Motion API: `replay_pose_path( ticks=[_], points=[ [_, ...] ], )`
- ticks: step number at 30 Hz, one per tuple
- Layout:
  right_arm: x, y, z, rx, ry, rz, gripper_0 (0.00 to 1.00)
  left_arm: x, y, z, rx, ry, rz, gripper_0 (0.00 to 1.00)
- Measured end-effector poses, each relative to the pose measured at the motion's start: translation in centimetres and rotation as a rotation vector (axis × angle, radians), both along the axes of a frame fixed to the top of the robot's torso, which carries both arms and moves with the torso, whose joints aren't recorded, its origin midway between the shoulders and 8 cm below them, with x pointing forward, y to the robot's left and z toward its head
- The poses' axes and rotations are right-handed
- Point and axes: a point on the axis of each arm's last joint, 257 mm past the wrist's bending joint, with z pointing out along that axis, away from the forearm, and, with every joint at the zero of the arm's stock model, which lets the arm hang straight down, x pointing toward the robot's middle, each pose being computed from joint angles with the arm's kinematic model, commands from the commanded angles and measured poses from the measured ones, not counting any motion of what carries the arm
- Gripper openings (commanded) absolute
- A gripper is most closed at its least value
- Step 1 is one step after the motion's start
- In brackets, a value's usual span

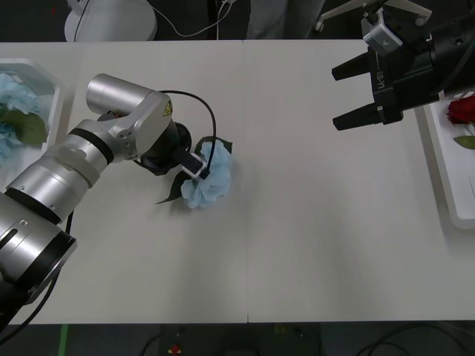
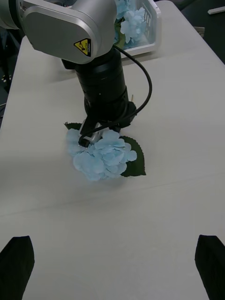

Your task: Put the red flowers into the right box and the blue flowers into the left box

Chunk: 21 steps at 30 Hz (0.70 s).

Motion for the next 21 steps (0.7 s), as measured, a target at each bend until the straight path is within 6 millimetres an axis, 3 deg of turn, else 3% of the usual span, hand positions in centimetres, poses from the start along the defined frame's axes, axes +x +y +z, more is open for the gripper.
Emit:
replay_pose_path(
  ticks=[4, 11, 18, 21],
  points=[
    [0.0, 0.0, 0.0, 0.0, 0.0, 0.0, 0.99, -0.6, 0.0, 2.6, -0.094, 0.044, 0.137, 0.0],
    [0.0, 0.0, 0.0, 0.0, 0.0, 0.0, 0.99, -0.2, 0.7, 9.9, -0.393, 0.09, 0.397, 0.0],
    [0.0, 0.0, 0.0, 0.0, 0.0, 0.0, 0.99, 0.4, 5.4, 14.7, -0.63, 0.131, 0.656, 0.0],
    [0.0, 0.0, 0.0, -0.001, -0.001, 0.0, 0.99, 0.8, 9.5, 17.4, -0.774, 0.148, 0.907, 0.0]
  ],
)
